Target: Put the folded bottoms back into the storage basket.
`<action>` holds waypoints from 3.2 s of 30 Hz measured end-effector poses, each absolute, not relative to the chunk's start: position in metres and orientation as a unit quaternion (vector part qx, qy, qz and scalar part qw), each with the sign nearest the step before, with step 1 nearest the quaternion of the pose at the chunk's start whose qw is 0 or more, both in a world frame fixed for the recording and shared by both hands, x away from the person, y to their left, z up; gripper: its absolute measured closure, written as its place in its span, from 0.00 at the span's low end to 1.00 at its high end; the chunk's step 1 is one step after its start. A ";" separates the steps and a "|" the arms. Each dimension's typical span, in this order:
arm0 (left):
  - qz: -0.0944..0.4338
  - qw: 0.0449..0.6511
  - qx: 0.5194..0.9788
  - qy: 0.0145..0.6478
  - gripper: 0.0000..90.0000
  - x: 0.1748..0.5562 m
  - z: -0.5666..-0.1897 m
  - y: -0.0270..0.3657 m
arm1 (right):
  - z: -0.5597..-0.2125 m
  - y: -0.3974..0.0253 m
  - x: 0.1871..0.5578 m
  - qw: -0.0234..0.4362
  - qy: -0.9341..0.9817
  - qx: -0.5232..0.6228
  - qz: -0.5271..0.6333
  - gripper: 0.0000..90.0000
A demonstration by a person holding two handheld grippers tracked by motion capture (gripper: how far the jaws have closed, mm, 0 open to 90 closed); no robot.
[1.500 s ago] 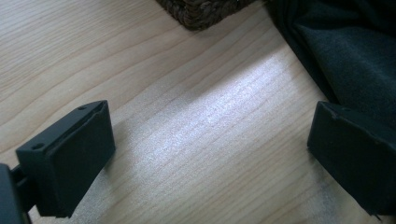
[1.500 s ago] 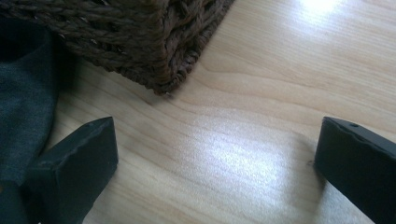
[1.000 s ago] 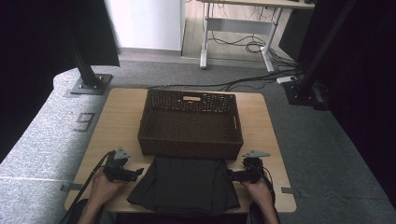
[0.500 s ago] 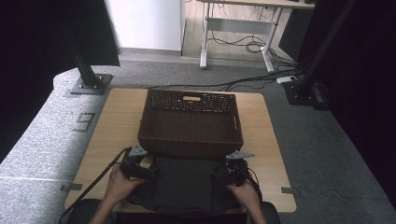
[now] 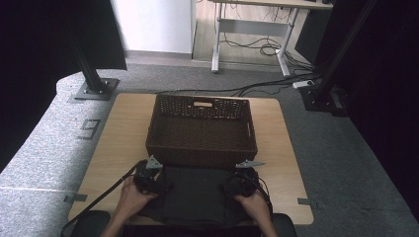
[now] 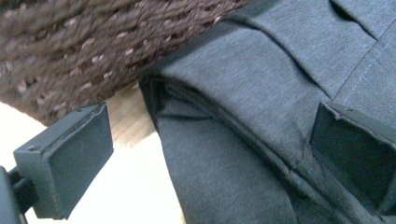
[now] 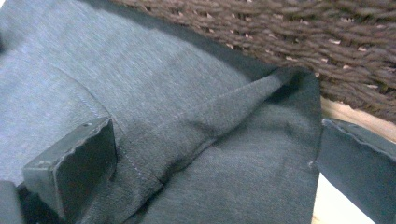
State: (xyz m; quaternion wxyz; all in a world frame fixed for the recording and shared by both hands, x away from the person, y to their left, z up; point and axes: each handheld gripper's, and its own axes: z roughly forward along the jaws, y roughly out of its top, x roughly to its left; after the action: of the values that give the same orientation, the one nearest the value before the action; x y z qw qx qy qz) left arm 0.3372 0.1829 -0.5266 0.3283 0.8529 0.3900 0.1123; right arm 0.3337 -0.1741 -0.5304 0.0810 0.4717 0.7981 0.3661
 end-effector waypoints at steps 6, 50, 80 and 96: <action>0.079 0.326 0.854 0.397 0.00 0.340 -0.533 0.188 | -0.539 -0.175 0.338 0.080 0.800 0.480 0.352 0.00; 0.045 0.324 0.849 0.416 0.02 0.328 -0.535 0.184 | -0.533 -0.163 0.327 -0.008 0.822 0.456 0.341 0.17; 0.010 0.405 0.830 0.383 0.75 0.321 -0.515 0.178 | -0.524 -0.146 0.328 -0.041 0.800 0.433 0.413 0.68; 0.056 0.464 0.815 0.342 0.76 0.314 -0.452 0.184 | -0.456 -0.151 0.316 0.022 0.801 0.381 0.462 0.68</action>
State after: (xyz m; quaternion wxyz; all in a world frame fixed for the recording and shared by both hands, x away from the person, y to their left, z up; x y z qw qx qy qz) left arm 0.3141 0.1842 -0.4517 0.4639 0.8153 0.3419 0.0555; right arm 0.3162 -0.1515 -0.4560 0.0219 0.3809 0.8007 0.4619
